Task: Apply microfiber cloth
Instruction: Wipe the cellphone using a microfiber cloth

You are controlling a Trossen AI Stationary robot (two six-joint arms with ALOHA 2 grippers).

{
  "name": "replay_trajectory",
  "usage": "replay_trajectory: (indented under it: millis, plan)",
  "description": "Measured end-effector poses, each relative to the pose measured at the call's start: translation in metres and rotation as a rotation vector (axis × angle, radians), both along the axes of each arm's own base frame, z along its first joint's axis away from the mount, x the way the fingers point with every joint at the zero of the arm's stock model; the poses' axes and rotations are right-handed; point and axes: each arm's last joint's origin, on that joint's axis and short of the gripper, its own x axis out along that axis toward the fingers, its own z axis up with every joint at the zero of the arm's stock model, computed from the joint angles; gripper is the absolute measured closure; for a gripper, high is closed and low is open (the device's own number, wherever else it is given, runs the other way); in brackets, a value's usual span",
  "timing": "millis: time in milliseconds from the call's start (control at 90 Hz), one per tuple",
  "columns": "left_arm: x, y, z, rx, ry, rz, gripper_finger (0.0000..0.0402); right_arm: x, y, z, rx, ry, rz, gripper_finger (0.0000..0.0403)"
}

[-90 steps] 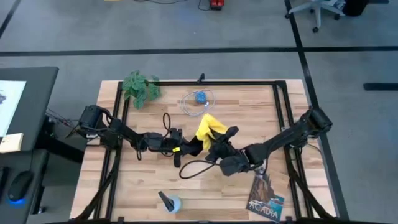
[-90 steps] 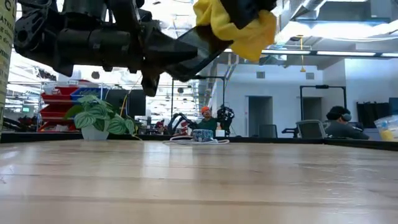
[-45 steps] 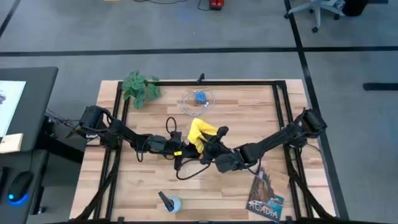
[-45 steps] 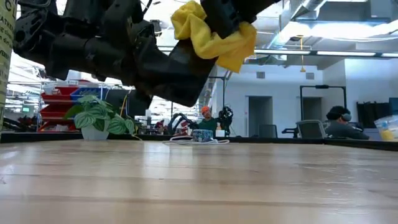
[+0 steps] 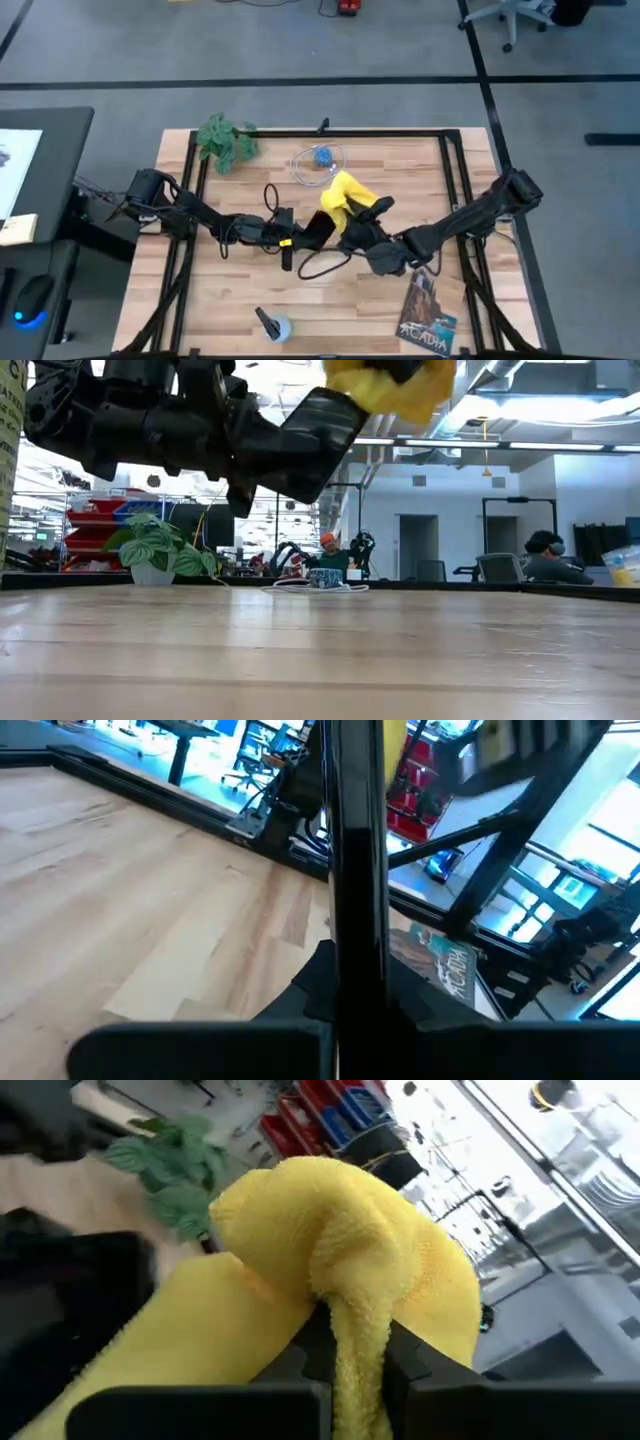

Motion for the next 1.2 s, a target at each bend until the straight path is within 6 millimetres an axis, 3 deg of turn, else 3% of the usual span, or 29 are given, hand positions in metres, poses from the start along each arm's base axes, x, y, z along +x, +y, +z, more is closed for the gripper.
replay_trajectory:
  millis: [89, 189, 278, 356, 556, 767, 856, 1000, 1200]
  plan:
    - [0.000, 0.004, -0.003, -0.010, 0.021, 0.021, 0.0396, -0.006, 0.006, 0.008, 0.038, -0.043, 0.063, 0.0394]
    - [0.001, 0.006, -0.003, -0.024, 0.022, 0.037, 0.0396, -0.007, 0.017, 0.010, 0.134, -0.090, 0.264, 0.0394]
    - [0.001, 0.007, -0.001, -0.029, -0.004, 0.041, 0.0396, -0.002, 0.024, 0.001, 0.224, -0.073, 0.447, 0.0394]
    - [0.001, 0.006, 0.003, -0.027, -0.038, 0.022, 0.0396, 0.007, 0.025, -0.013, 0.270, -0.045, 0.503, 0.0394]
    - [0.000, -0.001, 0.004, -0.020, -0.050, -0.051, 0.0396, 0.026, 0.008, -0.040, 0.228, 0.030, 0.392, 0.0394]
    - [-0.001, -0.004, -0.001, -0.012, -0.009, -0.058, 0.0396, 0.026, -0.003, -0.027, 0.068, 0.006, 0.169, 0.0394]
    - [-0.001, -0.005, 0.000, -0.012, -0.011, -0.067, 0.0396, 0.025, -0.003, -0.019, 0.056, -0.023, 0.151, 0.0394]
    - [-0.002, -0.005, -0.001, -0.011, -0.009, -0.067, 0.0396, 0.018, 0.014, -0.017, 0.002, 0.023, 0.169, 0.0394]
    - [-0.001, -0.004, -0.002, -0.010, 0.002, -0.060, 0.0396, -0.002, 0.047, 0.007, -0.058, -0.012, 0.145, 0.0394]
